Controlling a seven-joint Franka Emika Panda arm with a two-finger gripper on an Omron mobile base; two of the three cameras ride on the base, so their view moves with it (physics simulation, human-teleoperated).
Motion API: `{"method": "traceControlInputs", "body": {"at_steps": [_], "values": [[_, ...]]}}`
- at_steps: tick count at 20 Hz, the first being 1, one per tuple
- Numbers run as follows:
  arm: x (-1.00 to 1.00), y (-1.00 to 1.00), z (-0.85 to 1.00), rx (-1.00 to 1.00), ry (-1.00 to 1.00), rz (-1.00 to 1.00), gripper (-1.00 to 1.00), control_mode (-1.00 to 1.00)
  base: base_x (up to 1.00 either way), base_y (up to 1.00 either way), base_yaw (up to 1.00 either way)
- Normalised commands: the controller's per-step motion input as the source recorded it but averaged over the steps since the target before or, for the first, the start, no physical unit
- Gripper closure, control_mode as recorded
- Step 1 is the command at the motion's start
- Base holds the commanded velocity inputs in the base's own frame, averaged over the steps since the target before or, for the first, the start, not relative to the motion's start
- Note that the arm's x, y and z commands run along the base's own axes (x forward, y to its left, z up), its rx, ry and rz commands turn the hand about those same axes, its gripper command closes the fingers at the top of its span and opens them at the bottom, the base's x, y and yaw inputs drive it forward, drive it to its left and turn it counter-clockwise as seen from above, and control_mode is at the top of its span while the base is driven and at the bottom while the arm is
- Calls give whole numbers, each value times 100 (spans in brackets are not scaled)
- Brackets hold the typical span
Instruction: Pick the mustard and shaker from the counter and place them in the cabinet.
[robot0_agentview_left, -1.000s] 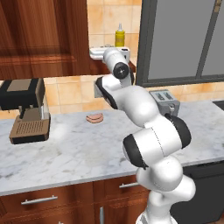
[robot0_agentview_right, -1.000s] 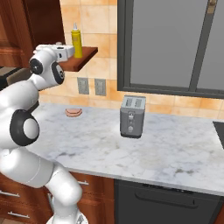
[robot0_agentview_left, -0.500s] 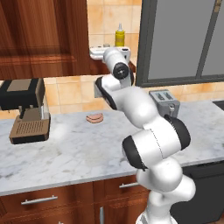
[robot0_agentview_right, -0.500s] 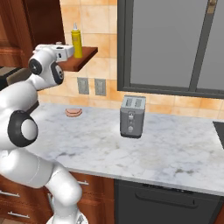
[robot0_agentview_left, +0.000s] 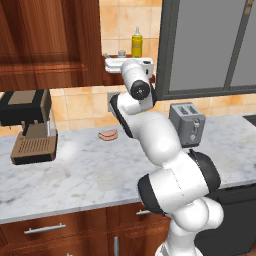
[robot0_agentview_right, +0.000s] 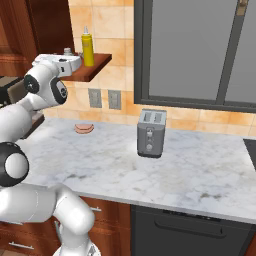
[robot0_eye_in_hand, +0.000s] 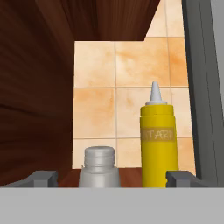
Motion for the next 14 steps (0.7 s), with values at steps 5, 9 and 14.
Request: {"method": "traceControlInputs", "body": {"at_steps": [5,9,14], "values": [[-94,-34,5,0,0,0,-100,-100,0,0,0],[-100,-48,-8,0,-2,0,-100,-100,0,0,0],[-100,-54,-45,0,-2,1,-100,-100,0,0,0]]}}
